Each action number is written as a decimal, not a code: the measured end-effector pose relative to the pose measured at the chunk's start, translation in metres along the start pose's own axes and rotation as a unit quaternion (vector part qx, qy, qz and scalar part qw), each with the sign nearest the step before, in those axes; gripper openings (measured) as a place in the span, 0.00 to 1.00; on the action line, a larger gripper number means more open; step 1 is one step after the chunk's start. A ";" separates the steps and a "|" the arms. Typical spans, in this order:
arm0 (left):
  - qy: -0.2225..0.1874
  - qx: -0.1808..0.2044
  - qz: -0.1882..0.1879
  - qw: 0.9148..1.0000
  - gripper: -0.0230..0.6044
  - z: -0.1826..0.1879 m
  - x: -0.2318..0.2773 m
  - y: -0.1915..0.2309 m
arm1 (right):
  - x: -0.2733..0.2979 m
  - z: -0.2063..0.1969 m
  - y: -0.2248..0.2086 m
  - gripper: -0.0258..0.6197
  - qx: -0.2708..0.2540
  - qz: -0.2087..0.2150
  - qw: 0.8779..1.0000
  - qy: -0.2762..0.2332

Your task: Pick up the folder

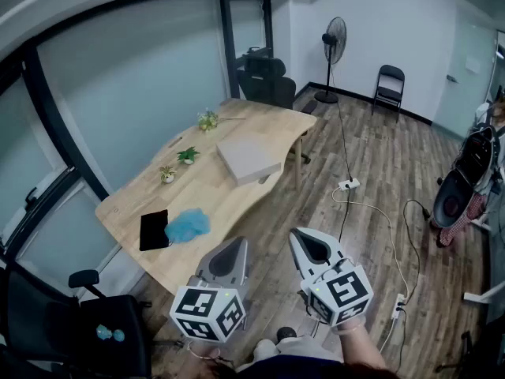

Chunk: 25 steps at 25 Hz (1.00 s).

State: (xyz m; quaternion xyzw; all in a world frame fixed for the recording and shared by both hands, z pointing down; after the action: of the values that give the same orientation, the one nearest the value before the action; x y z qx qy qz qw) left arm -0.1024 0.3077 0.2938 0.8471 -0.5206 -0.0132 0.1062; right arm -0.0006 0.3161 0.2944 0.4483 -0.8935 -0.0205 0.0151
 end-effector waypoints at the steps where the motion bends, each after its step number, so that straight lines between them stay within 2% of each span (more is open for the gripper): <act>1: 0.000 -0.001 -0.001 1.000 0.05 0.001 0.003 -0.003 | -0.001 0.000 -0.004 0.04 0.000 -0.001 1.000 0.000; 5: -0.001 -0.004 -0.005 1.000 0.05 0.002 0.019 -0.012 | -0.006 0.002 -0.020 0.04 0.005 -0.006 1.000 -0.009; 10: -0.001 -0.010 -0.007 1.000 0.05 0.002 0.044 -0.023 | -0.005 -0.002 -0.039 0.04 0.010 0.011 1.000 -0.006; 18: -0.003 -0.008 0.007 1.000 0.05 -0.003 0.075 -0.032 | -0.001 -0.013 -0.075 0.04 0.022 0.029 0.999 0.000; 25: 0.003 -0.011 0.017 1.000 0.06 -0.014 0.082 -0.032 | 0.003 -0.025 -0.097 0.05 0.032 0.045 0.998 0.003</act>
State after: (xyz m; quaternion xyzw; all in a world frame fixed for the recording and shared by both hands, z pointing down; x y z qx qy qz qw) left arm -0.0345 0.2510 0.3081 0.8369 -0.5345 -0.0147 0.1171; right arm 0.0766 0.2555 0.3148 0.4078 -0.9130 0.0099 0.0046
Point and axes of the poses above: the fingertips, and each gripper's own axes: x forward along the fingers, y to its left, z out of its top, the point moved 1 cm from there along -x, backward along the fingers, and after that the axes turned 10 degrees about z, right-handed, at the moved point
